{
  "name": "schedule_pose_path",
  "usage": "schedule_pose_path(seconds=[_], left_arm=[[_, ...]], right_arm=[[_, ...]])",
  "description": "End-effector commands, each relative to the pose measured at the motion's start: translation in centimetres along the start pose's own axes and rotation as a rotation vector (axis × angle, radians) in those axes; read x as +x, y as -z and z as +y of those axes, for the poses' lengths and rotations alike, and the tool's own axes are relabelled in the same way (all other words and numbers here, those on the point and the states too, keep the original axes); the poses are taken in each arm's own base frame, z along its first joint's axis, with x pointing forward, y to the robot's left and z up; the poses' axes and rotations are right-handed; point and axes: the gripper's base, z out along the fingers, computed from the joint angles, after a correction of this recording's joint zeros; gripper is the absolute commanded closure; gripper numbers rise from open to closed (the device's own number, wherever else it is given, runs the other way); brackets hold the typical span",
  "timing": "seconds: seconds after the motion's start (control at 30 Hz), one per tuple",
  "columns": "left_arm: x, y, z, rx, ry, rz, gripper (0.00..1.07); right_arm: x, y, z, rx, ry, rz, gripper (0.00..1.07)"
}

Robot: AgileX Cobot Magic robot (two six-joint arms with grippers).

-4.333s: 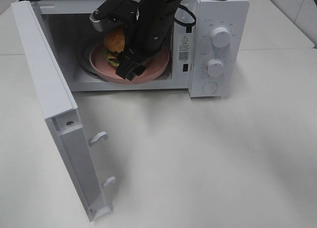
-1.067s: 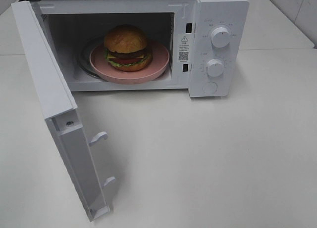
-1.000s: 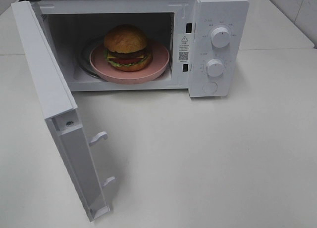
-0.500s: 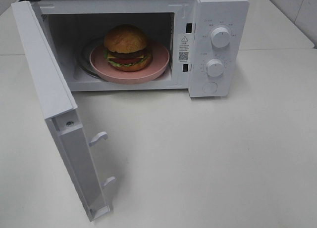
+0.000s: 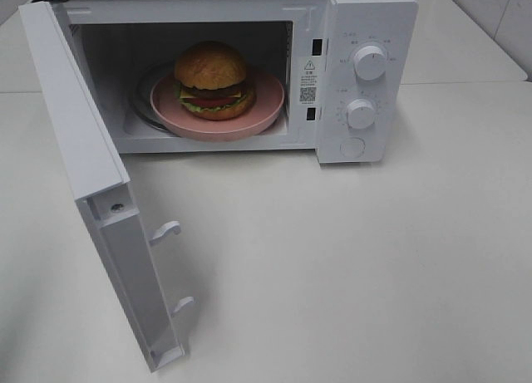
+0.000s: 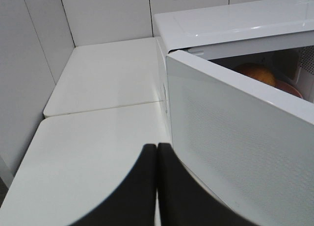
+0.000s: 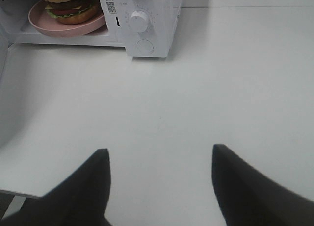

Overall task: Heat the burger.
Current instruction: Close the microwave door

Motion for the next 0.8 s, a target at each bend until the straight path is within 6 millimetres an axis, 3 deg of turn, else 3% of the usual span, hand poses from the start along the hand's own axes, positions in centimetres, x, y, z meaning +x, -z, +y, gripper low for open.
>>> schedule_pose_path(seconds=[0.03,0.1,0.33,0.57,0.8], left_arm=[[-0.4,-1.4,0.2,-0.004,0.018,0.004,1.06],[-0.5,-3.6,0.4,0.002,0.019,0.049,1.06],[-0.3,-7.6,0.5,0.020,0.015,0.113,1.06],[1.8,-12.5,0.5,0.058,0.044,0.270,1.06],[3.3,-14.7,0.4,0.075,0.059,0.353,1.06]], right_arm=[[0.1,0.3,0.0,0.002,0.008,-0.040,0.50],[0.1,0.3,0.0,0.002,0.008,-0.040,0.50],[0.1,0.3,0.0,0.002,0.008,-0.040,0.50],[0.1,0.3,0.0,0.002,0.008,-0.040,0.50],[0.1,0.3,0.0,0.002,0.008,-0.040,0.50]])
